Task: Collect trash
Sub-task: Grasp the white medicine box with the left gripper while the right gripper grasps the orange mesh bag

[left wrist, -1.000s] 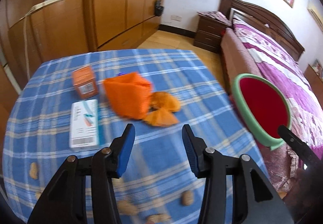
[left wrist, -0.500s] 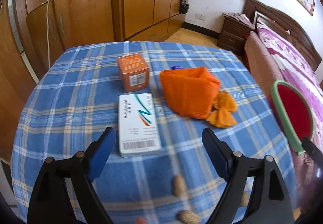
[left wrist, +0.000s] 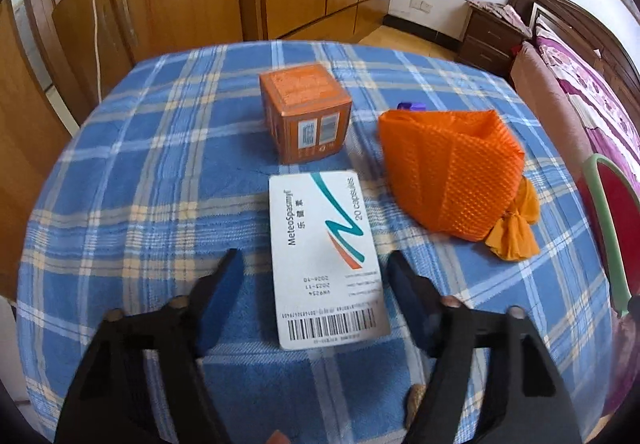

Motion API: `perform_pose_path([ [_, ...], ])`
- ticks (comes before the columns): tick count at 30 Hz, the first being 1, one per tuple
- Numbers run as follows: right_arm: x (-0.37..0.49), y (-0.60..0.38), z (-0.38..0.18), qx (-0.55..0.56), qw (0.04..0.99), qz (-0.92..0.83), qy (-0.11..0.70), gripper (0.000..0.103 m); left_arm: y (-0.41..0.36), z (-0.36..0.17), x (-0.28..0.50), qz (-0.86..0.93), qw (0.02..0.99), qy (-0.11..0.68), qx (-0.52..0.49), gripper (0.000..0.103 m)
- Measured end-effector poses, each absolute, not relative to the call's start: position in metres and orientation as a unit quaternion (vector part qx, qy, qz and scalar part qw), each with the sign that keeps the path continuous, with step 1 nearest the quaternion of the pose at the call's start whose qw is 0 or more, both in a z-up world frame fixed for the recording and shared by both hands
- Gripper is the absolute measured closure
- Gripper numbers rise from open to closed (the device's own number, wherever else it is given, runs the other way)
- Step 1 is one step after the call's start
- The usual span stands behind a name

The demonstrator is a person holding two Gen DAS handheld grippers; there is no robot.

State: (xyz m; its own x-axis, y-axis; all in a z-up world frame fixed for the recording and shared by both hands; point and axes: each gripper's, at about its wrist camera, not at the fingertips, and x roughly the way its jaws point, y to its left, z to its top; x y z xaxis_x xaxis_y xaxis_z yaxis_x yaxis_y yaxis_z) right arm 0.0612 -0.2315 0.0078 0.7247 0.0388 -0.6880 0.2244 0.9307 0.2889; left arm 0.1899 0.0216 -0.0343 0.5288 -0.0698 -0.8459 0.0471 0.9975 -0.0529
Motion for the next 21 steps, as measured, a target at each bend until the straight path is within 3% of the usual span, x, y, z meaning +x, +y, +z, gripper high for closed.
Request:
perform_pose_path([
  [3,0.064,-0.228,0.007,0.175,0.911,-0.044,0.37,0.037,0.018,-0.036,0.189,-0.027,0.877,0.48,0.006,0.034],
  [6,0.07,-0.222,0.006,0.169,0.91,-0.037,0.376,0.037,0.018,-0.033,0.188,-0.034,0.881,0.472,0.006,0.051],
  [21,0.137,-0.166,0.014,0.13,0.908,0.052,0.395,0.037,0.05,-0.007,0.174,-0.01,0.901,0.43,-0.048,0.052],
])
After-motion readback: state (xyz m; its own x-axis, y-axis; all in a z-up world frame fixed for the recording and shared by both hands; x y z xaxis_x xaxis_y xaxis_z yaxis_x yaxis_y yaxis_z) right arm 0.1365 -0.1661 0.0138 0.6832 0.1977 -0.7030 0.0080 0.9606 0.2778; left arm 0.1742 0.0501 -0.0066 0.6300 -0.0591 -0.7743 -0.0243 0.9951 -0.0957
